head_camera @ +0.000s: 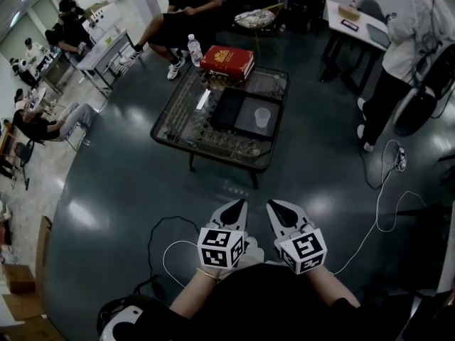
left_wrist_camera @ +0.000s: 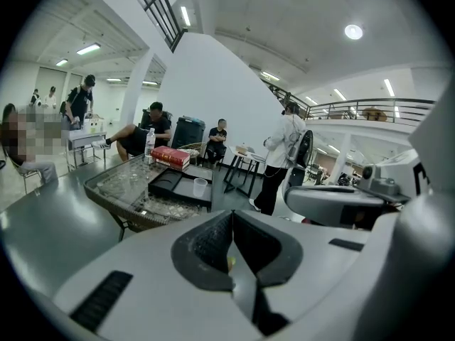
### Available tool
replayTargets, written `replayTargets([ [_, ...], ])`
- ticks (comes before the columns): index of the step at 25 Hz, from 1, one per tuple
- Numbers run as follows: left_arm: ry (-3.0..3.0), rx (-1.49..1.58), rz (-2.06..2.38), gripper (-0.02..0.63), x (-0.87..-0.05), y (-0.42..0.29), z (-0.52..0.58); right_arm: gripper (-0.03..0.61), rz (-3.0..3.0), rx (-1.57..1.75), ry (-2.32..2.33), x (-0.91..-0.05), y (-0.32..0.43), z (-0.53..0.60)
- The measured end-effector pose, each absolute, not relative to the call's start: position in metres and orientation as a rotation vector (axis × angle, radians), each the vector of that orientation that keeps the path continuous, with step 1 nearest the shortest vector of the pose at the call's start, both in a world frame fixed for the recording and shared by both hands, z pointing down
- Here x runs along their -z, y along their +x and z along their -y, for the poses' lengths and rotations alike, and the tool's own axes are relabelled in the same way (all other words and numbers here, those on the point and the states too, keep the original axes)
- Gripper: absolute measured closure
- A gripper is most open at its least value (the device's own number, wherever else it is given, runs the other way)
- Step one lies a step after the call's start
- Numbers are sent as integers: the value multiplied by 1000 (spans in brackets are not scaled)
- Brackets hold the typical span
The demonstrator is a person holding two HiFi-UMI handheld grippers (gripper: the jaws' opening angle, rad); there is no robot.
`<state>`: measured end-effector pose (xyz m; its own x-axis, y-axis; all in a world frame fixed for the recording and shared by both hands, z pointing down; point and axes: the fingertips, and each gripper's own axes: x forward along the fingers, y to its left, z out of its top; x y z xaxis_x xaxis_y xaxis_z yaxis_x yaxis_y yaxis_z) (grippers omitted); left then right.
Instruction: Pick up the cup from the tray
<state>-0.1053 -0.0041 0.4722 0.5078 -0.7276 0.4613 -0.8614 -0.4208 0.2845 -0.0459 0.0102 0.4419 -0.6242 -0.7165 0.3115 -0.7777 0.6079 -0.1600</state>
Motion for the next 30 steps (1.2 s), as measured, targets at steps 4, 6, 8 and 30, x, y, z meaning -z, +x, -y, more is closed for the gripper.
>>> replayTargets([
  [4,2273,-370,1293,601,-475,-115,25,568,2610,-416,1244,-444,-55,10],
  [6,2277,-372,1284,601,-476,-118,33,566,2607,-419,1245,-445,-60,18],
  [8,2282,-374,1274,601,-477,-119,40,568,2603,-423,1246,-447,-63,25],
  [30,2241,-399,1281,600,-501,-125,94,568,2553,-473,1245,-466,-59,79],
])
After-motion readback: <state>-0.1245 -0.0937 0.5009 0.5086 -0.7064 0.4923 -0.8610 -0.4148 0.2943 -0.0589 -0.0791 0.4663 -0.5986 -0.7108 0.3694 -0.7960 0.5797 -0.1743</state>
